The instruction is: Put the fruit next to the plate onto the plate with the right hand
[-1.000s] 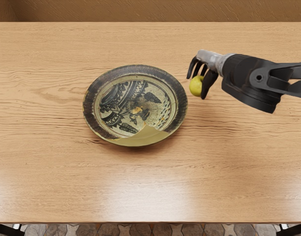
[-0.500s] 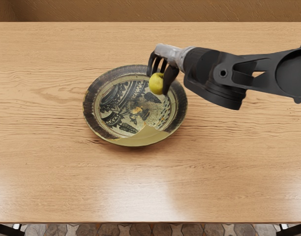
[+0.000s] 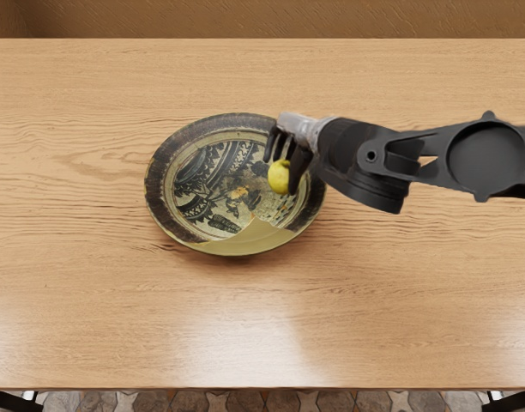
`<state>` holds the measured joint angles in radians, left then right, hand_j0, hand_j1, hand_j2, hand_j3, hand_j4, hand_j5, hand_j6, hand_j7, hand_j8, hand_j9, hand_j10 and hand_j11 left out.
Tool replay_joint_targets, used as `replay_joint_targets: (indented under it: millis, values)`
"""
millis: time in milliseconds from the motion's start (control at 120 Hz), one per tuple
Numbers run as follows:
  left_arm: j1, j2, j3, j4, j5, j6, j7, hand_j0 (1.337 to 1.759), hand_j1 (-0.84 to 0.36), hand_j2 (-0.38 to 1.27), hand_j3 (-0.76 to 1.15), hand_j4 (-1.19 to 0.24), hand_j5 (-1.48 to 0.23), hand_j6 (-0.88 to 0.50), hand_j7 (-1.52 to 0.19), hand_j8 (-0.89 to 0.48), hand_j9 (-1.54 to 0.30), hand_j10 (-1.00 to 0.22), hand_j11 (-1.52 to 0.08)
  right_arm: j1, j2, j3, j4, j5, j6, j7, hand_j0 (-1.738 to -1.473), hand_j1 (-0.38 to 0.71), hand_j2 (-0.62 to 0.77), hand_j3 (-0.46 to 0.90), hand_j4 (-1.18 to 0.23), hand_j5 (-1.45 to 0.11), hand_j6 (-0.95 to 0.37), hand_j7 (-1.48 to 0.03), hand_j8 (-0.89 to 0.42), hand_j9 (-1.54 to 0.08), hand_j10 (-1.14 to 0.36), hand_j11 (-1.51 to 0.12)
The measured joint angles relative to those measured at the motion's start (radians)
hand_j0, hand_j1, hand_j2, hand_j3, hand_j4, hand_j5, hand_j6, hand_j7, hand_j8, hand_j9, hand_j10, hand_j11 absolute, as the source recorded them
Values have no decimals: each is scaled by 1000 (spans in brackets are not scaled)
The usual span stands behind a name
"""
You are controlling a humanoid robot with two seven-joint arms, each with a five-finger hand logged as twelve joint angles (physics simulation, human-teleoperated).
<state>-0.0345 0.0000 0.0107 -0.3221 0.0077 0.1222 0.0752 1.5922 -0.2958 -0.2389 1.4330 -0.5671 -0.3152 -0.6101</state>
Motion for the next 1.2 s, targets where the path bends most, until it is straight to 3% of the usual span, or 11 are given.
replay_joint_targets:
  millis: [208, 308, 417, 508, 642, 825, 1008, 1200]
  values:
    - [0, 0, 0, 0, 0, 0, 0, 1658, 349, 0, 0, 0, 0, 0, 0, 0, 0, 0, 0, -30, 14, 2, -20, -2, -1, 0, -1658, 314, 527, 0, -673, -930, -514, -900, -485, -926, -673, -930]
    - [-1, 0, 0, 0, 0, 0, 0, 1658, 349, 0, 0, 0, 0, 0, 0, 0, 0, 0, 0, -32, 14, 10, -28, 1, -1, 0, -1658, 77, 322, 0, -430, -592, -332, -573, -314, -590, -430, -592]
    - [1, 0, 0, 0, 0, 0, 0, 1658, 349, 0, 0, 0, 0, 0, 0, 0, 0, 0, 0, -32, -3, 40, -27, 4, 22, -1, -1658, -87, 188, 0, -263, -361, -206, -350, -196, -360, -263, -362]
    - [0, 0, 0, 0, 0, 0, 0, 1658, 349, 0, 0, 0, 0, 0, 0, 0, 0, 0, 0, -53, -88, 148, -11, 6, 142, -1, -1658, -171, 118, 0, -178, -243, -142, -236, -135, -242, -178, -243]
    - [0, 0, 0, 0, 0, 0, 0, 1658, 349, 0, 0, 0, 0, 0, 0, 0, 0, 0, 0, -149, -258, 358, 9, 36, 435, -1, -1658, -242, 59, 0, -106, -143, -88, -139, -84, -142, -106, -143]
    - [1, 0, 0, 0, 0, 0, 0, 1658, 349, 0, 0, 0, 0, 0, 0, 0, 0, 0, 0, -195, -496, 446, 10, 159, 803, -1, -1658, -287, 21, 0, -60, -78, -53, -76, -51, -78, -59, -78]
    - [-1, 0, 0, 0, 0, -1, 0, 1658, 349, 0, 0, 0, 0, 0, 0, 0, 0, 0, 0, -204, -667, 463, -16, 248, 905, 24, -1658, -306, 6, 0, -42, -52, -40, -51, -38, -52, -41, -52]
    - [-7, 0, -1, 0, 0, 0, 0, 1658, 349, 0, 0, 0, 0, 0, 0, 0, 0, 0, 0, -203, -733, 489, -52, 308, 923, 30, -1658, -314, -1, 0, -34, -41, -34, -40, -33, -41, -34, -41]
